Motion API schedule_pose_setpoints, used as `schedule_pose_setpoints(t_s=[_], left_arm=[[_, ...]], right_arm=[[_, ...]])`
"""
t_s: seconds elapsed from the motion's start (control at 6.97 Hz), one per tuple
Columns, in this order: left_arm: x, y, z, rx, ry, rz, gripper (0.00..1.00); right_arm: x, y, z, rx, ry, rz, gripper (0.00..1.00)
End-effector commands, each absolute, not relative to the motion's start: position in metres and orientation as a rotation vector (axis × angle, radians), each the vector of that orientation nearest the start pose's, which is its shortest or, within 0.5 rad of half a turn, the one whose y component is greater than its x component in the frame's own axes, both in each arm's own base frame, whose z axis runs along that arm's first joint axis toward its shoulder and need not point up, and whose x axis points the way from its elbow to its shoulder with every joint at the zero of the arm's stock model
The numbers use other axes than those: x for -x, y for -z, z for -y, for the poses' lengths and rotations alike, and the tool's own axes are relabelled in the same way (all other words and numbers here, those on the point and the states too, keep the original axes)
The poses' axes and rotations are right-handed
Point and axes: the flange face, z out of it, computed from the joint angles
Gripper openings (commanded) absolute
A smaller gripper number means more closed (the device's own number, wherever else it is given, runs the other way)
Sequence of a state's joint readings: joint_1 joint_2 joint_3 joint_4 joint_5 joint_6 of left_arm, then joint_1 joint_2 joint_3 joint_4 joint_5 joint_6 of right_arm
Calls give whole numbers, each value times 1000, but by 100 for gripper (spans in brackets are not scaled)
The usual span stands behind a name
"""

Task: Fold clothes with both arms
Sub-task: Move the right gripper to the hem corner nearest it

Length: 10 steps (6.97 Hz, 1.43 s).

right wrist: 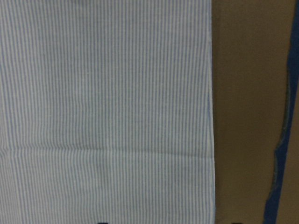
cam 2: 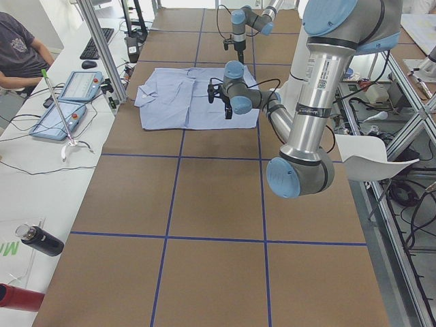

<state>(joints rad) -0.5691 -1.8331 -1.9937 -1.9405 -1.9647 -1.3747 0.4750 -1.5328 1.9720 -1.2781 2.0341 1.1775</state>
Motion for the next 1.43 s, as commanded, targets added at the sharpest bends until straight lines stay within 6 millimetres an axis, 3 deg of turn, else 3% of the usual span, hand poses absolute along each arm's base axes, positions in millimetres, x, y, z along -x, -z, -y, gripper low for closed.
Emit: schedule_pose_setpoints(t_s=[0.0, 0.29, 0.72, 1.0, 1.29], left_arm=[[-406, -283, 373, -56, 129, -1098, 100], [-407, -282, 372, -56, 128, -1101, 100], [-405, -281, 372, -58, 126, -1105, 100], [-405, -280, 371, -59, 126, -1106, 100], [-405, -280, 372, -60, 127, -1106, 100]], right_arm=[[408, -426, 300, 133, 82, 827, 79], [405, -436, 298, 141, 79, 810, 78], [406, -434, 298, 147, 61, 812, 59], [405, -435, 298, 148, 59, 811, 37], [405, -435, 298, 148, 61, 811, 32]])
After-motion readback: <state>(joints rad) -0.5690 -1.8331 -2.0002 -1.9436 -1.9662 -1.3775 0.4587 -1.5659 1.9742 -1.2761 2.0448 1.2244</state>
